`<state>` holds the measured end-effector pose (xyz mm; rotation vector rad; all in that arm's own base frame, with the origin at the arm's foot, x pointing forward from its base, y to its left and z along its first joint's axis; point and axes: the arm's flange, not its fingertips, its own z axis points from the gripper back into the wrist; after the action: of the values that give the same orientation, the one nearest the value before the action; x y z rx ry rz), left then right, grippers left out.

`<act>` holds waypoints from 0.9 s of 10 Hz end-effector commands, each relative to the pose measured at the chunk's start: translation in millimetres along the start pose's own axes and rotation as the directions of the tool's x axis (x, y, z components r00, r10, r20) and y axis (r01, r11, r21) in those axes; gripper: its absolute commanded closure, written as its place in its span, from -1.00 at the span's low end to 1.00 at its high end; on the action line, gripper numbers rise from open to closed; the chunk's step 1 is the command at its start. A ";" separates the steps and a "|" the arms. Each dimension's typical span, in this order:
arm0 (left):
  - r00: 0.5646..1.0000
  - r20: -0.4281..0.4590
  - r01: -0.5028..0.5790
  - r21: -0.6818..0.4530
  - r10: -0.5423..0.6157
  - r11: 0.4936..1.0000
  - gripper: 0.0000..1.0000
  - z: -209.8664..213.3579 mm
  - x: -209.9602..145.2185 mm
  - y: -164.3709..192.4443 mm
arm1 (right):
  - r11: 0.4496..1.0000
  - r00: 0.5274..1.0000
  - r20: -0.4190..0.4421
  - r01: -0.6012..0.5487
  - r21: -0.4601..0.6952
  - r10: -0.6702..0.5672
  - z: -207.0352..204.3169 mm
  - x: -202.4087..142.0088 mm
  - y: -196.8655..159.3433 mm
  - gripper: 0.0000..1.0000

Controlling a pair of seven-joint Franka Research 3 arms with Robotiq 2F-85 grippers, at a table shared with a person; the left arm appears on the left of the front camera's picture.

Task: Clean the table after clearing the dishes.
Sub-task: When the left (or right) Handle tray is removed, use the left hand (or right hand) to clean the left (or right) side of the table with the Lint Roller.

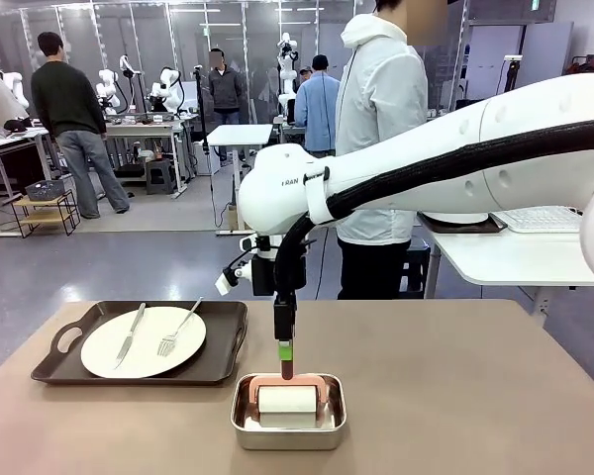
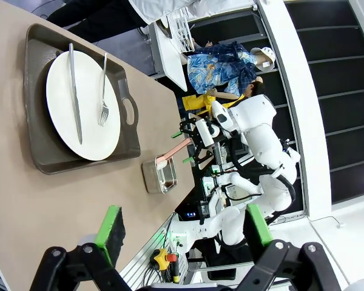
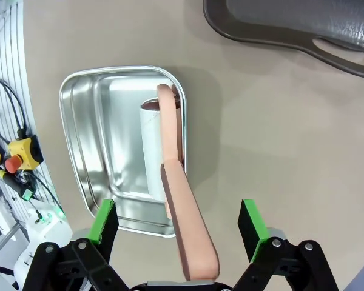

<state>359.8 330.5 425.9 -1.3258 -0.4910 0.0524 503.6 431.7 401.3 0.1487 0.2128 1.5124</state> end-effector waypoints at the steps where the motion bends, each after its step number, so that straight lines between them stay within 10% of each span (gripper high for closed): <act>1: 1.000 0.005 0.006 0.000 -0.006 1.000 -1.00 1.6 -1.8 -0.1 | 1.000 0.999 -0.015 0.029 0.007 -0.029 -3.6 2.0 0.1 -1.00; 3: 1.000 0.005 0.006 0.000 -0.006 1.000 -1.00 1.6 -1.8 -0.1 | 0.999 0.999 -0.014 0.035 0.014 -0.035 -6.0 0.4 -3.3 -1.00; 9: 1.000 0.005 0.006 0.000 -0.006 1.000 -1.00 1.6 -1.8 -0.1 | 0.999 0.999 0.016 0.034 0.009 -0.034 -2.4 -1.8 -3.8 0.15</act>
<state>359.8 330.5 425.9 -1.3258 -0.4910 0.0524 509.6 428.2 395.8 0.1548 0.2178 1.4962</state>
